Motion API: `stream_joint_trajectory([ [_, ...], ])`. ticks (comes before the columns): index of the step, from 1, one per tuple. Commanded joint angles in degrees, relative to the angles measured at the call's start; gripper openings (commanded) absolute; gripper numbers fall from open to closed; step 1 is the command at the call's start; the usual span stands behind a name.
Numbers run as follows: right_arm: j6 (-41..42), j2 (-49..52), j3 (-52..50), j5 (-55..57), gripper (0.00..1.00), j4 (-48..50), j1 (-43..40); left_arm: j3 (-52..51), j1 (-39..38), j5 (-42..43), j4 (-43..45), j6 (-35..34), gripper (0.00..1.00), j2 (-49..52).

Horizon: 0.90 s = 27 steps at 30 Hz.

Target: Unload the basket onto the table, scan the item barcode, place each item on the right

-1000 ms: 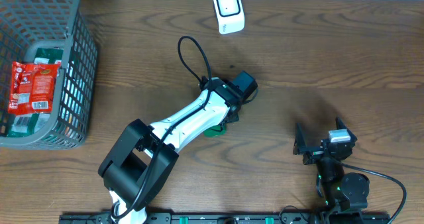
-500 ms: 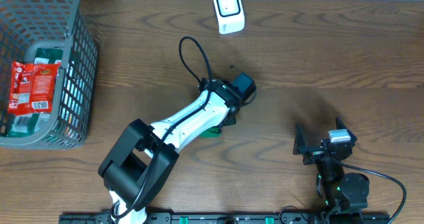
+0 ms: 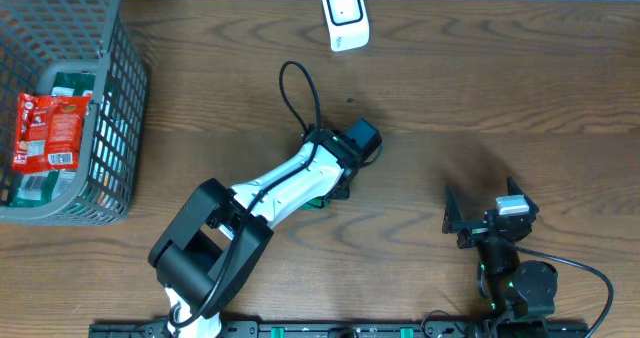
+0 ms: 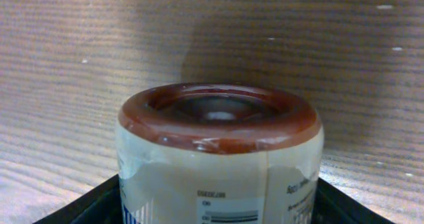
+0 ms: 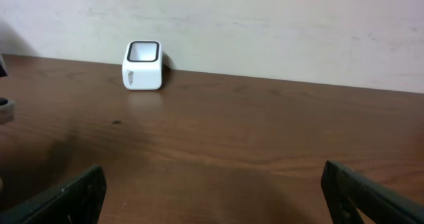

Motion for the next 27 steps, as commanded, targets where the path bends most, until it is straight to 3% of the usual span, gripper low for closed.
stream_joint_trajectory([
  [1,0.96,-0.26,-0.07,-0.02,0.99,-0.24,0.02,0.35,0.09,-0.68,0.63,3.37,0.75,-0.24],
  [14,0.96,-0.26,-0.07,-0.02,0.99,-0.24,0.02,0.35,0.09,20.55,12.46,2.40,0.70,-0.24],
  [27,0.96,-0.26,-0.07,-0.04,0.99,-0.24,0.02,0.35,-1.84,18.78,17.27,0.09,0.68,-0.24],
])
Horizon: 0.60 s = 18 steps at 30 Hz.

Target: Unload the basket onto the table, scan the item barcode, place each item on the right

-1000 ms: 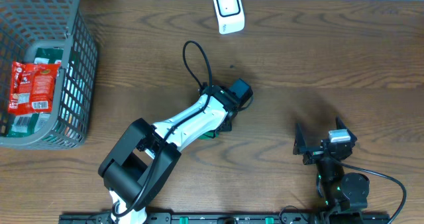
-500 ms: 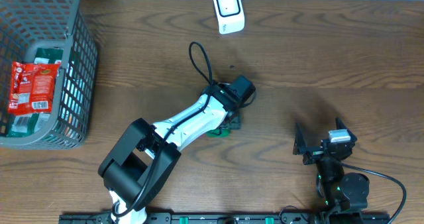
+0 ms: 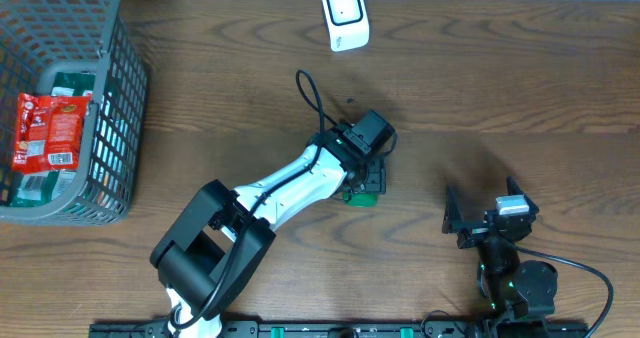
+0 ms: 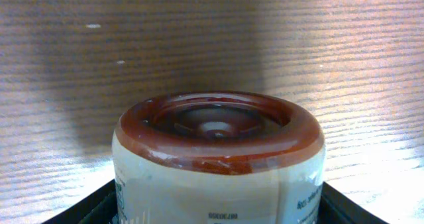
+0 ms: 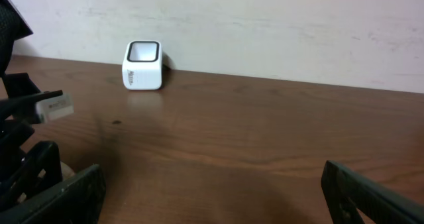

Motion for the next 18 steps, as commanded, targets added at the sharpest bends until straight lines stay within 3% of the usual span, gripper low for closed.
stream_joint_trajectory([
  [1,0.96,-0.26,-0.07,-0.04,0.99,-0.22,0.02,0.35,-0.92,-2.64,0.22,-1.18,0.68,-0.24],
  [18,0.96,-0.26,-0.07,-0.04,0.99,-0.22,0.02,0.33,-6.58,-11.98,1.25,-2.99,0.69,-0.15],
])
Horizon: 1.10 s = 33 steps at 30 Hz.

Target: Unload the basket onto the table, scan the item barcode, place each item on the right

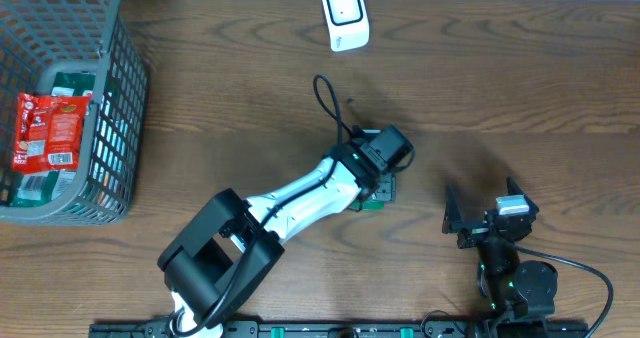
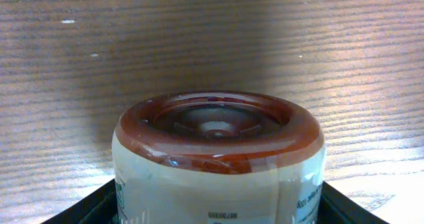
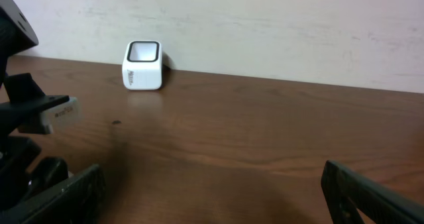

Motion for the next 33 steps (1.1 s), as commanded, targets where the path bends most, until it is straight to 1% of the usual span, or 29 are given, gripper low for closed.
stream_joint_trajectory([
  [1,0.96,-0.26,-0.07,-0.07,0.99,-0.22,0.02,0.33,-1.64,-4.74,0.15,-1.11,0.68,-0.04],
  [8,0.96,-0.26,-0.07,-0.07,0.99,-0.22,0.02,0.33,-3.43,-6.56,0.37,-1.14,0.68,0.07],
  [20,0.96,-0.26,-0.07,-0.04,0.99,-0.22,0.02,0.26,-3.43,-6.47,0.28,-1.14,0.69,0.70],
  [21,0.96,-0.26,-0.07,-0.07,0.99,-0.22,0.02,0.22,-3.43,-6.47,0.28,-1.11,0.70,0.70],
  [27,0.96,-0.26,-0.07,-0.04,0.99,-0.22,0.02,0.22,-3.43,-6.47,0.15,-1.11,0.82,0.70],
  [32,0.96,-0.26,-0.07,-0.07,0.99,-0.22,0.02,0.22,-3.41,-6.47,0.11,-1.11,0.86,0.70],
  [33,0.96,-0.26,-0.07,-0.07,0.99,-0.22,0.02,0.22,-3.41,-6.49,0.13,-1.11,0.88,0.70],
])
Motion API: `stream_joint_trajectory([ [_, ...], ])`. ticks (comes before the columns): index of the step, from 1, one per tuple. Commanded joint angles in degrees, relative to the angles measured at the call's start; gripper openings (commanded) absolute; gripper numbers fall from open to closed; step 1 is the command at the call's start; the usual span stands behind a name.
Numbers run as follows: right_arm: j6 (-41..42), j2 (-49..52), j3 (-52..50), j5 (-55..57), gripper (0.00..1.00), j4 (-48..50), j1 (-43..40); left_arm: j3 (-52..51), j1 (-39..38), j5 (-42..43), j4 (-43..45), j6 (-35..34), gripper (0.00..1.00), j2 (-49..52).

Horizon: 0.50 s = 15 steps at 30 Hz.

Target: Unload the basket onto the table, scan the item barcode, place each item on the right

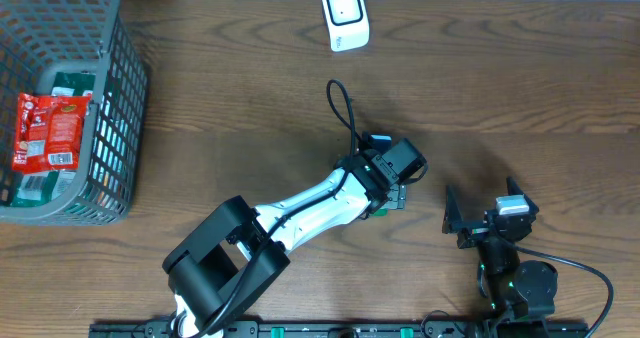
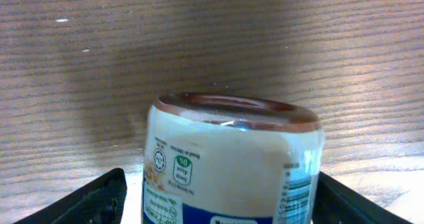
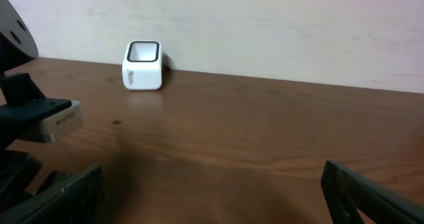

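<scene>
A jar [image 2: 232, 164] with a brown lid, a cream label and a blue band sits between my left gripper's [image 2: 222, 177] black fingers, and the gripper is shut on it. The lid shows almost edge-on. A barcode strip [image 2: 295, 192] runs down the jar's right side. From overhead the left gripper [image 1: 392, 188] hangs right of the table's middle, with only a green bit of the jar [image 1: 386, 204] peeking out. The white scanner [image 1: 345, 16] stands at the far edge and also shows in the right wrist view [image 3: 142, 65]. My right gripper [image 3: 215, 201] is open and holds nothing.
A grey wire basket [image 1: 112, 98] at the far left holds a red packet [image 1: 48, 130] and green items. The right gripper [image 1: 482, 200] rests near the front right, close to the left arm's wrist [image 3: 41, 114]. A black cable [image 1: 343, 103] loops up from the left arm.
My left gripper has moved a little further right and toward the front with the jar. The jar now shows its side label and barcode where its lid top faced the camera. The right arm is unmoved.
My left gripper held the jar near the table's middle with the lid facing its camera. At each later moment it was further right with the jar still held. Now it is close to the right gripper, which stayed open and still, and the jar is tilted.
</scene>
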Motion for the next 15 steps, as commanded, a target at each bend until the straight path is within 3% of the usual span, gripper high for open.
stream_joint_trajectory([
  [1,0.96,-0.26,-0.07,-0.07,0.99,-0.24,0.02,0.22,0.04,-1.20,0.04,-0.33,0.89,0.68],
  [5,0.96,-0.26,-0.07,-0.07,0.99,-0.24,0.02,0.22,0.04,-1.20,0.04,-0.33,0.95,0.68],
  [15,0.96,-0.26,-0.07,-0.07,0.99,-0.24,0.02,1.05,0.09,-1.36,0.04,1.03,0.96,-0.39],
])
